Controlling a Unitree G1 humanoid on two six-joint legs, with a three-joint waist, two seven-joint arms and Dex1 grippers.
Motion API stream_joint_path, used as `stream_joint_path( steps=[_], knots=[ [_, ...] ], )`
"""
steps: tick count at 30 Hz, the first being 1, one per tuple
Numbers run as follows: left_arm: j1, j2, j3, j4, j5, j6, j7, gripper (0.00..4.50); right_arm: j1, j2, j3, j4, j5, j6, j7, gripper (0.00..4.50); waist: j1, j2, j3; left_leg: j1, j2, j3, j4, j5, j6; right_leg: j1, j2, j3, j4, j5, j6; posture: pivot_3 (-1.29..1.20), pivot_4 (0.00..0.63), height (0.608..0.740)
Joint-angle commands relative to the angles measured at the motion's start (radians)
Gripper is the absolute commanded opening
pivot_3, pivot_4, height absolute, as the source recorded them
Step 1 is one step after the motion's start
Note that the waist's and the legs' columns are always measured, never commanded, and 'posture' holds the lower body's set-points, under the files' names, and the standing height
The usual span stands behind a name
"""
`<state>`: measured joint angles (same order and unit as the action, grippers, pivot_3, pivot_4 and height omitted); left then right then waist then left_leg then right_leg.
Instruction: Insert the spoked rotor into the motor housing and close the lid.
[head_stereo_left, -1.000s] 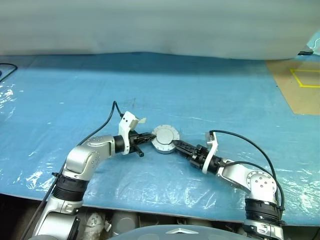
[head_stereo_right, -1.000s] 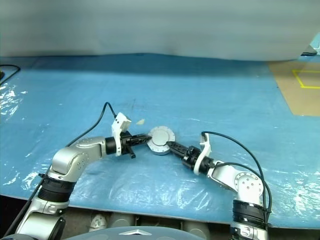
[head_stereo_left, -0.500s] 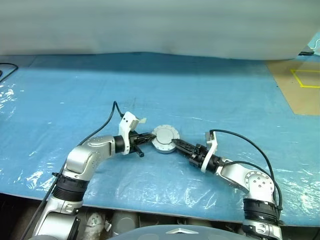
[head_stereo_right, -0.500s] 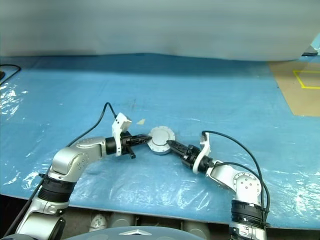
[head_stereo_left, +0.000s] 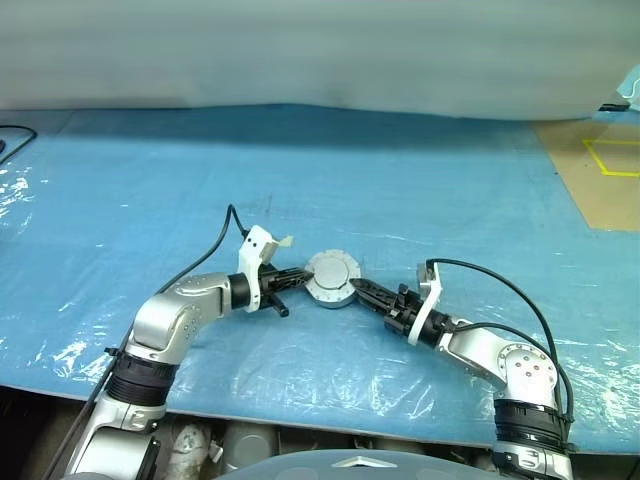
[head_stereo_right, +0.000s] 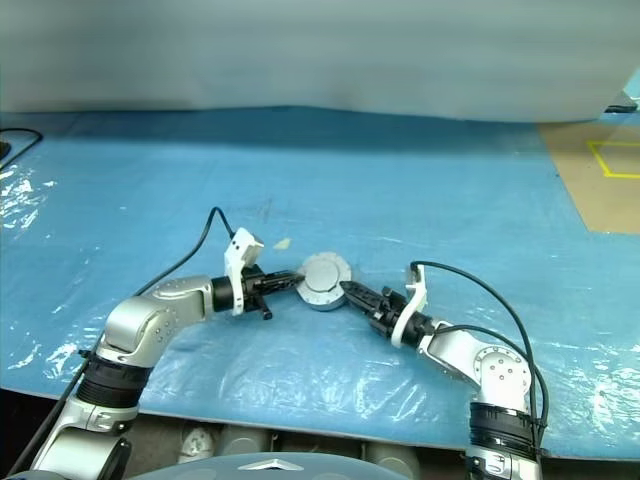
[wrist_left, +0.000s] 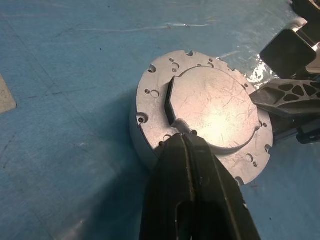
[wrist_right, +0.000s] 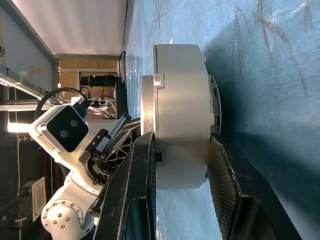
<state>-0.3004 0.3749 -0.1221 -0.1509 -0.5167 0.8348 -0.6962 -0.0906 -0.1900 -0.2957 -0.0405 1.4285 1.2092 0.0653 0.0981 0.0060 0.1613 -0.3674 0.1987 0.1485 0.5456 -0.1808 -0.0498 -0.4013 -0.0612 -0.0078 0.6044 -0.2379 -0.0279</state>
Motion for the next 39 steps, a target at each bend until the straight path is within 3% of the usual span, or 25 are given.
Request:
stream_joint_path(
  steps=[1, 4, 9, 14, 17, 22, 26, 34, 39],
  knots=[
    [-0.004, -0.005, -0.005, 0.001, 0.014, 0.017, 0.028, 0.00, 0.018, -0.010, 0.016, -0.018, 0.036, 0.019, 0.003, 1.03, 0.000, 0.000, 0.000, 0.000, 0.000, 0.000, 0.000, 0.000, 0.000, 0.000, 0.000, 0.000, 0.000, 0.000, 0.000, 0.00, 0.150, 0.740],
    [-0.024, -0.010, 0.047, -0.007, -0.047, 0.085, 0.029, 0.00, 0.019, -0.006, 0.013, -0.019, 0.045, 0.004, -0.003, 1.03, -0.001, 0.000, 0.000, 0.000, 0.000, 0.000, 0.000, 0.000, 0.000, 0.000, 0.000, 0.000, 0.000, 0.000, 0.000, 0.00, 0.150, 0.740],
    [-0.044, -0.061, 0.229, -0.009, -0.186, 0.221, 0.120, 1.54, 0.023, 0.007, 0.010, -0.027, 0.063, -0.024, -0.019, 1.03, -0.003, 0.000, 0.000, -0.002, 0.001, 0.000, 0.000, 0.000, 0.000, -0.002, 0.001, 0.000, 0.001, 0.000, 0.000, 0.00, 0.150, 0.740],
    [-0.009, -0.180, 0.446, -0.005, -0.298, 0.293, 0.306, 3.37, 0.027, 0.022, 0.000, -0.034, 0.095, -0.056, -0.038, 1.03, -0.004, -0.001, 0.001, -0.002, 0.001, 0.000, 0.000, 0.000, 0.000, -0.002, 0.001, -0.001, 0.000, 0.000, 0.000, 0.00, 0.150, 0.740],
    [0.028, -0.301, 0.601, -0.024, -0.440, 0.317, 0.453, 4.44, -0.002, 0.022, 0.001, -0.031, 0.114, -0.073, -0.045, 1.03, -0.005, -0.002, 0.001, -0.003, 0.001, 0.000, 0.001, 0.000, 0.000, -0.002, 0.001, 0.000, 0.000, 0.000, 0.000, 0.00, 0.150, 0.740],
    [0.090, -0.454, 0.693, -0.047, -0.639, 0.298, 0.612, 4.50, -0.106, 0.040, -0.002, 0.023, 0.109, -0.120, -0.048, 1.03, -0.005, -0.006, 0.004, -0.006, 0.002, -0.001, 0.003, 0.000, 0.000, -0.004, 0.001, -0.002, 0.000, 0.000, 0.000, 0.00, 0.150, 0.740],
    [0.170, -0.530, 0.687, -0.047, -0.780, 0.250, 0.625, 4.50, -0.225, 0.064, 0.008, 0.109, 0.060, -0.163, -0.031, 1.03, -0.007, -0.008, 0.006, -0.010, 0.004, -0.002, 0.005, 0.000, 0.000, -0.008, 0.004, -0.003, 0.001, 0.001, 0.000, 0.00, 0.150, 0.740],
    [0.249, -0.512, 0.614, 0.045, -0.880, 0.164, 0.508, 4.50, -0.377, 0.102, 0.042, 0.252, -0.075, -0.189, 0.045, 1.03, -0.001, -0.009, 0.006, -0.013, 0.005, -0.003, 0.005, 0.000, 0.000, -0.007, 0.005, -0.005, 0.000, 0.002, 0.000, 0.00, 0.150, 0.740],
    [0.260, -0.491, 0.574, 0.067, -0.930, 0.150, 0.492, 4.50, -0.411, 0.122, 0.038, 0.254, -0.081, -0.162, 0.063, 1.03, -0.004, -0.009, 0.006, -0.012, 0.005, -0.003, 0.006, 0.000, 0.000, -0.007, 0.005, -0.005, 0.001, 0.002, 0.001, 0.00, 0.150, 0.740]
  ],
)
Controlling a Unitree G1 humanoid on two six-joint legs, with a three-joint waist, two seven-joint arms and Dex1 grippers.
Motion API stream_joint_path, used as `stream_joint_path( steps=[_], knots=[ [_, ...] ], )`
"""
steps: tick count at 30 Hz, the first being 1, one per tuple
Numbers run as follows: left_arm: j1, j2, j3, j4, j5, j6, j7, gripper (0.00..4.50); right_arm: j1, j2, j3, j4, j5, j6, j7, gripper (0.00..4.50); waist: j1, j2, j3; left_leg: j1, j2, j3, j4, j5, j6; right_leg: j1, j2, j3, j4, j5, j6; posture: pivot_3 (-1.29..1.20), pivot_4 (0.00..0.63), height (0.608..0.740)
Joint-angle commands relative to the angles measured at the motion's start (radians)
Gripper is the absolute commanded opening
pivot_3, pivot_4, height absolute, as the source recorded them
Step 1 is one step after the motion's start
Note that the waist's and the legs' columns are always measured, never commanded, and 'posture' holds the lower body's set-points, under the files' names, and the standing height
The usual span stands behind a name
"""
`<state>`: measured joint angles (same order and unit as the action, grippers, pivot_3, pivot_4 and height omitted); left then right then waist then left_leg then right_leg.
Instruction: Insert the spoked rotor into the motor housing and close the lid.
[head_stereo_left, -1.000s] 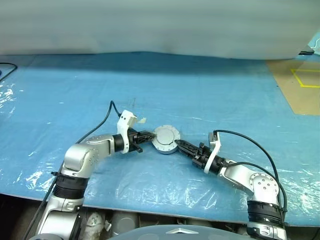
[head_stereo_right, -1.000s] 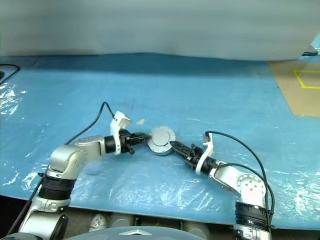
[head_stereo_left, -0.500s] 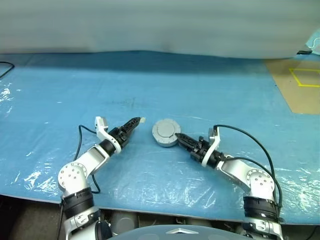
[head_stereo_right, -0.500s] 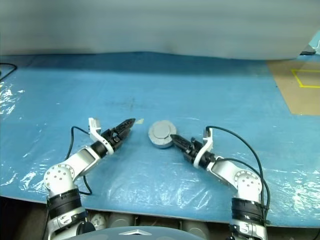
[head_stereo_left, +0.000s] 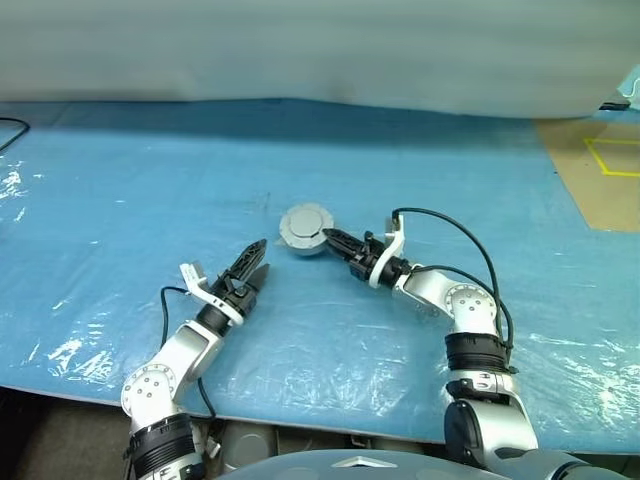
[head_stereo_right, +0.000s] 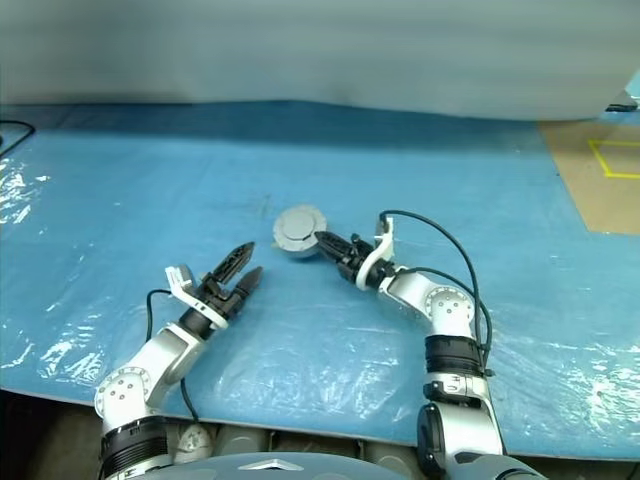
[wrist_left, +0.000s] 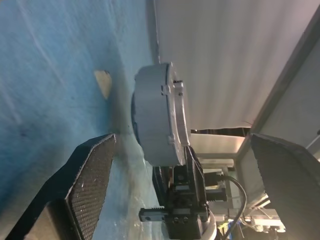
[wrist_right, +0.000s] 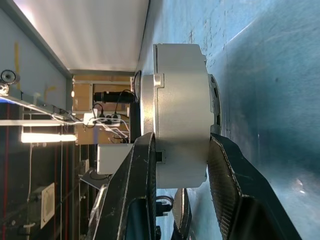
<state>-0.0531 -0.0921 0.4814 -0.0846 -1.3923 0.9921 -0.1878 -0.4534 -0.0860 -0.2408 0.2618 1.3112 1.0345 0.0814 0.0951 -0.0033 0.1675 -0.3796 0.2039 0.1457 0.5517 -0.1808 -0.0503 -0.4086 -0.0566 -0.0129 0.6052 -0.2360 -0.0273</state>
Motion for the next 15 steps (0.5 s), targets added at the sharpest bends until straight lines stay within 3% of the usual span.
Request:
stream_joint_path(
  steps=[1, 15],
  knots=[
    [0.015, -0.020, -0.036, 0.003, -0.063, -0.010, -0.015, 4.50, -0.052, 0.025, -0.021, -0.058, 0.046, 0.018, 0.043, 1.03, -0.001, 0.000, 0.000, 0.000, 0.000, 0.000, 0.000, 0.000, 0.000, 0.000, 0.000, 0.000, 0.000, 0.000, 0.000, 0.00, 0.150, 0.740],
    [0.030, 0.009, -0.113, -0.014, -0.076, -0.082, -0.023, 4.50, 0.053, 0.101, 0.013, -0.258, 0.166, 0.149, -0.075, 1.03, -0.002, 0.000, 0.000, 0.003, 0.000, 0.000, 0.001, 0.000, 0.000, 0.002, 0.000, 0.001, 0.001, 0.000, 0.000, 0.00, 0.150, 0.740]
  ],
)
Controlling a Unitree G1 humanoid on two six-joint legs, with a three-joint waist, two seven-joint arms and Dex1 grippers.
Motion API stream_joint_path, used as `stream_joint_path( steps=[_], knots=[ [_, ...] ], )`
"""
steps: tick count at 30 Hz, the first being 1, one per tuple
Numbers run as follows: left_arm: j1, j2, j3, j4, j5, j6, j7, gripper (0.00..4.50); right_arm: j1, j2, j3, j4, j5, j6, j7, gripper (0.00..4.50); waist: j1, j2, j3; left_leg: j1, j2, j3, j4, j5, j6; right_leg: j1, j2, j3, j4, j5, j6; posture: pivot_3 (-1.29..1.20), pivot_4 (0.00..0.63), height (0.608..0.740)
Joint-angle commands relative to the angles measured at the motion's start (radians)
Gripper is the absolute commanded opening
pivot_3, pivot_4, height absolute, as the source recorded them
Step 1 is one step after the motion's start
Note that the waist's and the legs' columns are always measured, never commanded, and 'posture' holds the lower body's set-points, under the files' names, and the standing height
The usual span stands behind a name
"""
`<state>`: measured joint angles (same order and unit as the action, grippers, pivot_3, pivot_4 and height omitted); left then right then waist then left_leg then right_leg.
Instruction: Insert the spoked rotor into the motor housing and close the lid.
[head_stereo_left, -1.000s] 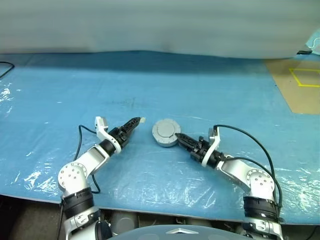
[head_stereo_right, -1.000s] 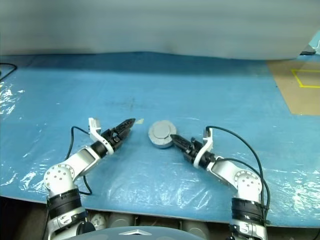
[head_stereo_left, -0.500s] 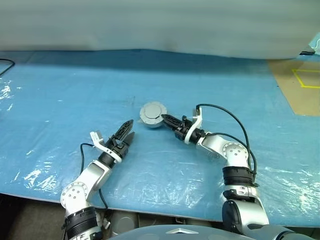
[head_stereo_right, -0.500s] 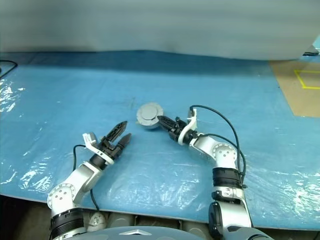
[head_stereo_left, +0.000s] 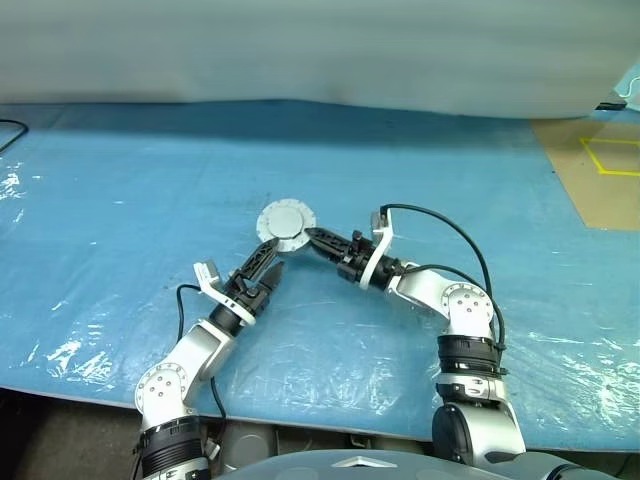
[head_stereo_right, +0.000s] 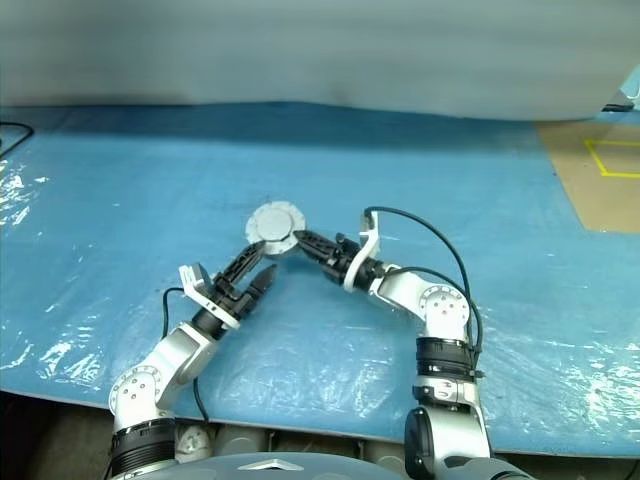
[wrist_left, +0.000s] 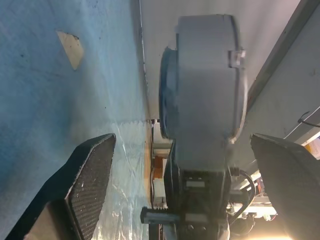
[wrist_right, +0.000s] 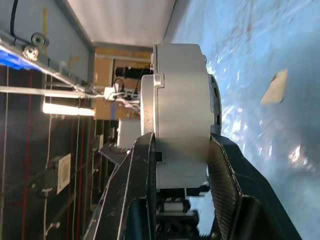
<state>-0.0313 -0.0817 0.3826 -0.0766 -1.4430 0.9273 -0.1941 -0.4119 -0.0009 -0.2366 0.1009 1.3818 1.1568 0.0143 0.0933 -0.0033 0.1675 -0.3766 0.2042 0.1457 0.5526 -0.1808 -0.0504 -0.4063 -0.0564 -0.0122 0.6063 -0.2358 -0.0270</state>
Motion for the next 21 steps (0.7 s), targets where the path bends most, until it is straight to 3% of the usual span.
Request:
stream_joint_path(
  steps=[1, 9, 12, 17, 21],
  knots=[
    [0.008, -0.001, -0.017, -0.023, -0.025, -0.023, -0.021, 4.50, 0.022, 0.015, 0.017, -0.108, 0.102, 0.034, -0.018, 1.03, 0.000, 0.000, 0.000, 0.000, 0.000, 0.000, 0.000, 0.000, 0.000, 0.000, 0.000, 0.000, 0.000, 0.000, 0.000, 0.00, 0.150, 0.740],
    [-0.003, -0.003, -0.040, -0.015, -0.032, -0.058, -0.022, 4.50, 0.057, -0.002, 0.032, -0.127, 0.129, 0.044, -0.060, 1.03, 0.000, 0.000, 0.000, 0.001, 0.000, 0.000, 0.002, 0.000, 0.000, 0.001, 0.000, 0.001, 0.000, 0.001, 0.002, 0.00, 0.150, 0.740],
    [-0.008, -0.009, -0.041, 0.007, -0.065, -0.054, 0.015, 3.88, 0.059, -0.011, 0.037, -0.125, 0.133, 0.047, -0.062, 1.03, 0.000, 0.000, 0.000, 0.001, 0.000, 0.000, 0.002, 0.000, 0.000, 0.001, 0.000, 0.001, 0.000, 0.001, 0.002, 0.00, 0.150, 0.740],
    [0.004, 0.006, -0.039, -0.009, -0.115, -0.053, 0.054, 2.32, 0.051, -0.024, 0.039, -0.117, 0.093, 0.013, -0.047, 1.03, 0.000, 0.000, 0.000, 0.001, 0.000, 0.000, 0.002, 0.000, 0.000, 0.001, 0.000, 0.001, 0.001, 0.001, 0.002, 0.00, 0.150, 0.740],
    [-0.039, 0.018, -0.030, -0.018, -0.144, -0.085, 0.111, 2.32, 0.045, -0.035, 0.045, -0.147, 0.071, -0.019, 0.011, 1.03, 0.000, 0.000, 0.000, 0.001, 0.000, 0.000, 0.003, 0.000, 0.000, 0.002, 0.000, 0.001, 0.001, 0.002, 0.002, 0.00, 0.150, 0.740]
  ],
)
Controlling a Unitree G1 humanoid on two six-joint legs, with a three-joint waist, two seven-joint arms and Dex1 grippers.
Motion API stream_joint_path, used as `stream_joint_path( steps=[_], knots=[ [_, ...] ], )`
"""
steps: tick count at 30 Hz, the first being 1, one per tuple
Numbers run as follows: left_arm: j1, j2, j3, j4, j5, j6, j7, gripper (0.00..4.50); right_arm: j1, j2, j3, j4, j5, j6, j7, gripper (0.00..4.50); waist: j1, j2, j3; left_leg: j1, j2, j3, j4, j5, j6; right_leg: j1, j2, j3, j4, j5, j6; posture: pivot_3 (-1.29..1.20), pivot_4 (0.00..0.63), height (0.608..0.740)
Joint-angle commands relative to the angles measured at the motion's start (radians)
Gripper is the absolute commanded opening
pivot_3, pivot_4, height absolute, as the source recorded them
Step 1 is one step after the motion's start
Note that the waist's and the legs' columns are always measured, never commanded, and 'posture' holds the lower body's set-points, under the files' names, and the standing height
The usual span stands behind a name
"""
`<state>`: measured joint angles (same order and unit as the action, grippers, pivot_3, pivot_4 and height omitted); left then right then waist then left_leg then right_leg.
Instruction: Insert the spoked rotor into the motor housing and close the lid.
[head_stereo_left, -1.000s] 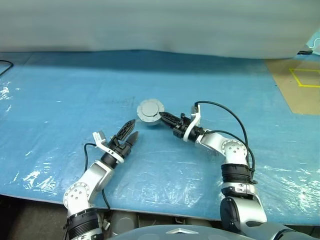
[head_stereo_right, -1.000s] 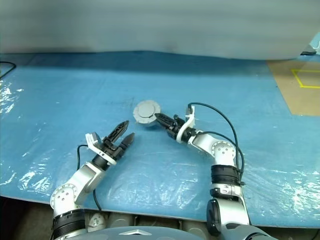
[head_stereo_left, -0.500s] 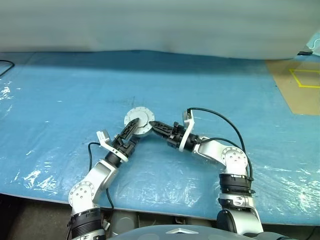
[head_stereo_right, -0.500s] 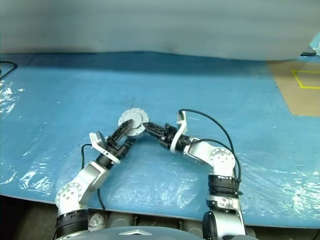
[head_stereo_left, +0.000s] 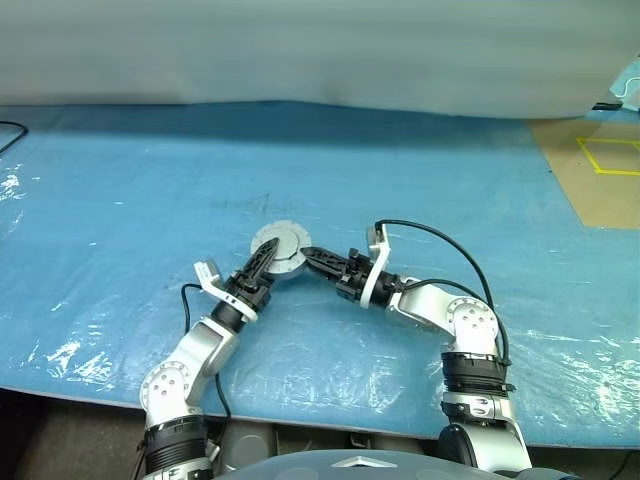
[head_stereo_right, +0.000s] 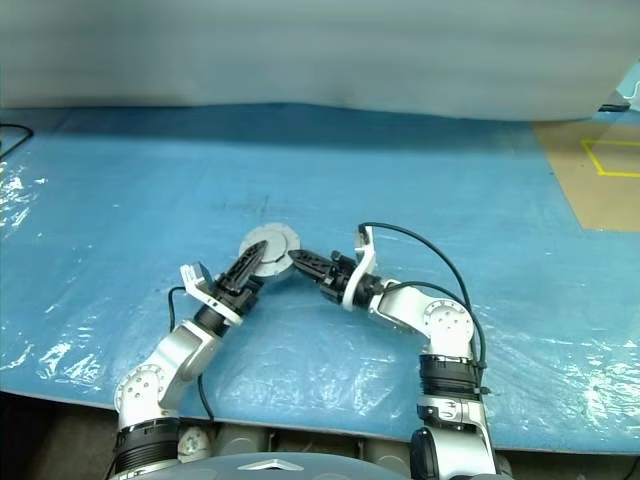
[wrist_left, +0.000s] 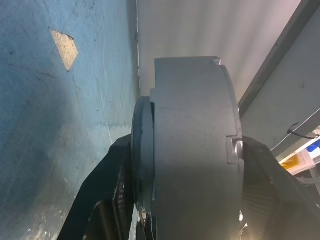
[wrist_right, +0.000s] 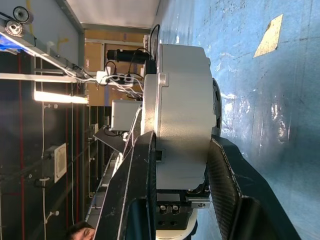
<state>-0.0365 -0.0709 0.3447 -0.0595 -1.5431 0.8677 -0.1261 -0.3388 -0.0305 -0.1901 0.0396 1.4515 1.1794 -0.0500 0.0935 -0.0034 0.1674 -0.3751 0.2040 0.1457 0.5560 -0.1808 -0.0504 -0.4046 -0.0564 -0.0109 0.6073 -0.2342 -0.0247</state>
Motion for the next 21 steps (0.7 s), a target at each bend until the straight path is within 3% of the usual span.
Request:
stream_joint_path(
  steps=[1, 6, 9, 15, 21],
  knots=[
    [-0.049, 0.011, 0.011, -0.035, -0.047, -0.037, 0.057, 2.32, -0.030, -0.012, 0.004, -0.096, -0.015, -0.052, 0.088, 1.78, 0.001, 0.000, 0.000, 0.000, 0.000, 0.000, 0.001, 0.000, 0.000, 0.000, 0.000, 0.000, 0.000, 0.000, 0.000, 0.00, 0.150, 0.740],
    [-0.226, 0.074, 0.068, 0.061, -0.033, -0.115, 0.123, 2.32, -0.021, -0.035, -0.013, -0.128, -0.111, -0.147, 0.101, 3.52, 0.002, 0.000, 0.000, -0.001, 0.001, 0.000, 0.006, 0.000, 0.000, 0.000, 0.000, 0.000, 0.001, 0.003, 0.003, 0.00, 0.150, 0.740],
    [-0.376, 0.157, 0.079, 0.250, 0.049, -0.129, 0.112, 2.32, -0.003, -0.059, -0.041, -0.139, -0.201, -0.241, 0.100, 4.50, 0.002, 0.000, 0.000, -0.001, 0.000, 0.000, 0.007, 0.000, 0.000, 0.001, 0.000, 0.001, 0.001, 0.005, 0.006, 0.00, 0.150, 0.740],
    [-0.644, 0.287, 0.091, 0.663, 0.243, -0.175, -0.052, 2.32, 0.100, -0.151, 0.062, -0.248, -0.431, -0.348, 0.205, 4.50, 0.007, -0.001, 0.001, -0.004, -0.002, -0.001, 0.009, 0.000, 0.000, 0.000, -0.001, 0.002, -0.001, 0.008, 0.005, 0.00, 0.150, 0.740],
    [-0.897, 0.329, 0.100, 1.067, 0.461, -0.294, -0.172, 2.32, 0.182, -0.183, 0.134, -0.295, -0.651, -0.486, 0.239, 4.50, 0.008, -0.002, 0.001, -0.007, -0.002, -0.005, 0.008, 0.000, 0.000, -0.002, -0.001, -0.001, -0.001, 0.008, 0.005, 0.00, 0.150, 0.740]
  ],
)
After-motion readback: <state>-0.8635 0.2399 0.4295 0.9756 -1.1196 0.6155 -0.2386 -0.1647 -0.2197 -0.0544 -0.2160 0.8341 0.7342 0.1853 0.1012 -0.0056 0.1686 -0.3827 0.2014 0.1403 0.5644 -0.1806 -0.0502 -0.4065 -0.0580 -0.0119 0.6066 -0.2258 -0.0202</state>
